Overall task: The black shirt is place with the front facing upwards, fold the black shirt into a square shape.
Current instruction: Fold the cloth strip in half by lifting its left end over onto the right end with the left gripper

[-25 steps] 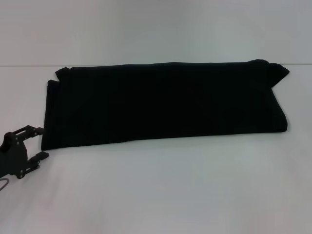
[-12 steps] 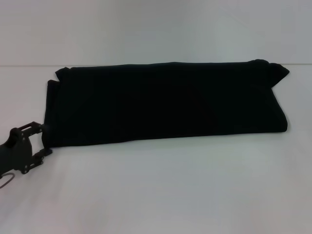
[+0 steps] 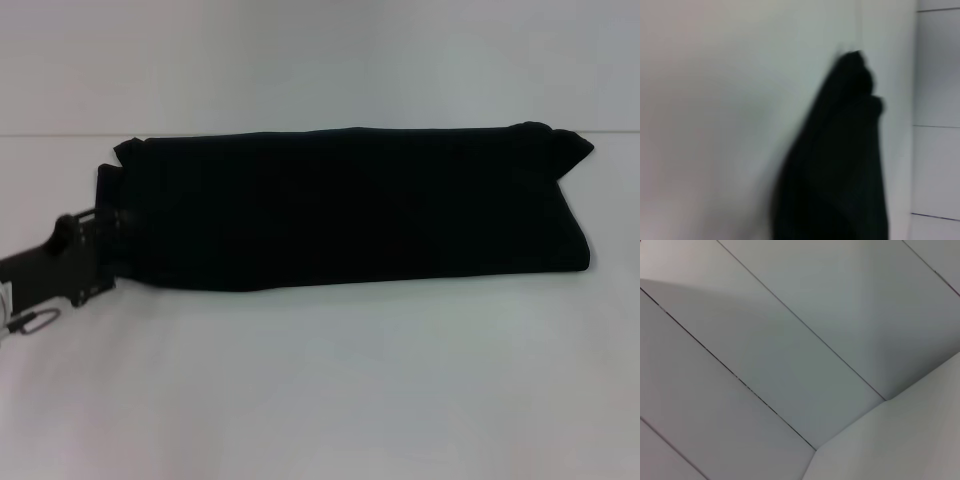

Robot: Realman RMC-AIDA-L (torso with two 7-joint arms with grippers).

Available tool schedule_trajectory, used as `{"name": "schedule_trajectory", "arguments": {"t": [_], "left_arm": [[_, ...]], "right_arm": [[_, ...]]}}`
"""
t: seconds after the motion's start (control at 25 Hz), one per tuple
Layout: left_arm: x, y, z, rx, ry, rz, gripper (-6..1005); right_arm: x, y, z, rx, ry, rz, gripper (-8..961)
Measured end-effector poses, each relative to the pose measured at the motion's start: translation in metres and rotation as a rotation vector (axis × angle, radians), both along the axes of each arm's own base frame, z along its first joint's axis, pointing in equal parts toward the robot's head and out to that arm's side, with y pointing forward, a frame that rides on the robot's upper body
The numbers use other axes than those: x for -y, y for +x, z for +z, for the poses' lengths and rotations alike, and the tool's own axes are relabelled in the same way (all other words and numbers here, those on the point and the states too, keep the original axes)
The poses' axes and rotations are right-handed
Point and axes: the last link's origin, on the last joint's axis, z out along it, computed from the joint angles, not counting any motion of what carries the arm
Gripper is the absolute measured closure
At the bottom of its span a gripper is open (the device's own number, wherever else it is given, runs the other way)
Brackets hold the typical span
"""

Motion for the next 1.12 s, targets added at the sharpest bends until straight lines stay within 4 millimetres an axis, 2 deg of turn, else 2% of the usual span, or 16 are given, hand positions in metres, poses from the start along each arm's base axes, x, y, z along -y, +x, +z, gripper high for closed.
{"name": "schedule_trajectory", "arguments": {"t": [0.12,0.4,0.52,1.12], "left_arm": [[0.0,0.002,0.007,-0.001,0.019,-0.036,323],[0.028,-0.023,0.002,0.019,-0.007,0.042,323],[0.033,-0.026,0.002,0.023,-0.009,0.054,322],[0.011,-0.018,-0.009,-0.038,-0.034,0.07,322]], "right_arm": [[0.0,0.001,0.0,0.002,0.002,-0.007,255],[0.001,0.003,-0.002,0.003,0.003,-0.018,255],[0.001,0.004,-0.002,0.003,0.003,-0.02,255],[0.005,0.007,-0.005,-0.003,0.0,-0.032,254]]}}
